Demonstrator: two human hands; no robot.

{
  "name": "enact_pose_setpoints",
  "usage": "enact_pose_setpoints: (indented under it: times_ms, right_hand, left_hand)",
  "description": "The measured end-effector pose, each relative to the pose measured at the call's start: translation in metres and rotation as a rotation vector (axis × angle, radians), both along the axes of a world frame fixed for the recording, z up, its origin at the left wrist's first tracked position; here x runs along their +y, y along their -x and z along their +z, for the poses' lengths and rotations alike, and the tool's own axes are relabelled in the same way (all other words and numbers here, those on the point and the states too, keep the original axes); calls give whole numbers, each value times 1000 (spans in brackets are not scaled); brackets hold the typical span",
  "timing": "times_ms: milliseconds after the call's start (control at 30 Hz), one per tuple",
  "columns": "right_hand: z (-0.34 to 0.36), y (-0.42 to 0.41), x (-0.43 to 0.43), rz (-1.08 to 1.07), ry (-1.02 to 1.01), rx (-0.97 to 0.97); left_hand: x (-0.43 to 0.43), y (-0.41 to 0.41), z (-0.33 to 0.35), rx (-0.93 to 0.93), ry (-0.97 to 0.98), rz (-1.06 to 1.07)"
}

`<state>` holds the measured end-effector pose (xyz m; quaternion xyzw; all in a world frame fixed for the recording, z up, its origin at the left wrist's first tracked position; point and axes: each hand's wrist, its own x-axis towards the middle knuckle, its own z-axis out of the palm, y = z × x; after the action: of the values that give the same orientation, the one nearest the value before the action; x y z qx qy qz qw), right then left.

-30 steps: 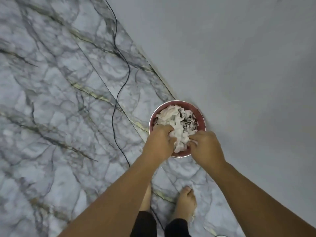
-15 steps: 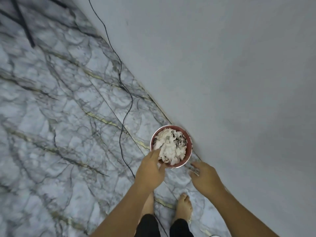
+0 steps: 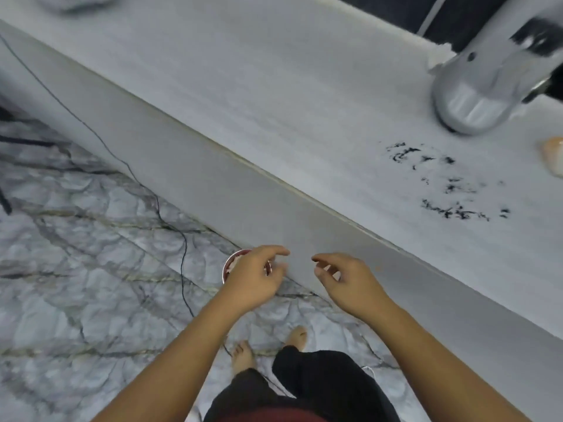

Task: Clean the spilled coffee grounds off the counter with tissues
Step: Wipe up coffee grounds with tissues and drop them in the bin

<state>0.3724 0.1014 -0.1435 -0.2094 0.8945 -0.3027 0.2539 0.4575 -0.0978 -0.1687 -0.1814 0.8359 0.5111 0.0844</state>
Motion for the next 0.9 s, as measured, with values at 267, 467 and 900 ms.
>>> enact_pose_setpoints:
  times_ms: [267,467,900]
  right_hand:
    - [100,63,97,-366,261,103]
    - [122,174,174,-534,361,249]
    - [87,376,251,-695,206,339]
  left_hand:
    - [57,116,101,185,-46,-233]
    - [99,227,124,268,-14,-235]
    - [121,400,100,243,-10,-128]
